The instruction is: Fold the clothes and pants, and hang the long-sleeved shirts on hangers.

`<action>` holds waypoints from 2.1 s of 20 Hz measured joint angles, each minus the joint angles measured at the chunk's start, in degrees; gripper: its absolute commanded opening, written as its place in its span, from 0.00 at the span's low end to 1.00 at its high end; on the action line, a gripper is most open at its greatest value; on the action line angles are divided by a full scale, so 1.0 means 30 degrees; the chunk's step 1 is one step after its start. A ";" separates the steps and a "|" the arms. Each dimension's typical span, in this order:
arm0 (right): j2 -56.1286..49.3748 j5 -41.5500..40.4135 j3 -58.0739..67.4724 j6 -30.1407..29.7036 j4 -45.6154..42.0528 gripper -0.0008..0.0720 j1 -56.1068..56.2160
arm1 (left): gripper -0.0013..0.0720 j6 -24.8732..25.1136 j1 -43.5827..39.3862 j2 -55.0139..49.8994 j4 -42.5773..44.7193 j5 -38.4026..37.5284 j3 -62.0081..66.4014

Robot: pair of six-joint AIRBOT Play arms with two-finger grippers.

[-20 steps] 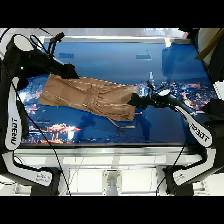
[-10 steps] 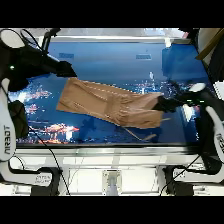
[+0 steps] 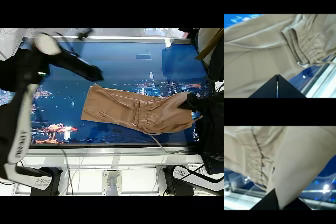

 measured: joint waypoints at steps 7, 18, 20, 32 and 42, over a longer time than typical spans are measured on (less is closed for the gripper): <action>0.0153 -0.0233 0.2514 0.3789 0.0095 0.04 0.3810 | 0.03 -0.0627 -0.4998 -0.6805 0.0372 0.4262 0.0000; 0.0153 -0.3927 0.2922 0.7351 0.0510 0.04 1.0754 | 0.03 -0.1093 -0.4918 -0.7686 0.0539 0.4262 0.0044; 0.0102 -0.5136 0.2922 0.8065 0.0532 0.04 1.1868 | 0.03 -0.0947 -0.3606 -0.6375 0.0554 0.3009 0.0044; -0.4743 -1.5854 0.2922 1.0870 0.3169 0.29 2.0407 | 0.03 0.0430 0.5654 0.2594 0.0568 -0.2856 0.0058; -0.5880 -2.0152 0.5136 1.0550 0.2499 0.79 2.1864 | 0.03 0.0692 0.7031 0.3526 0.0554 -0.4102 0.0022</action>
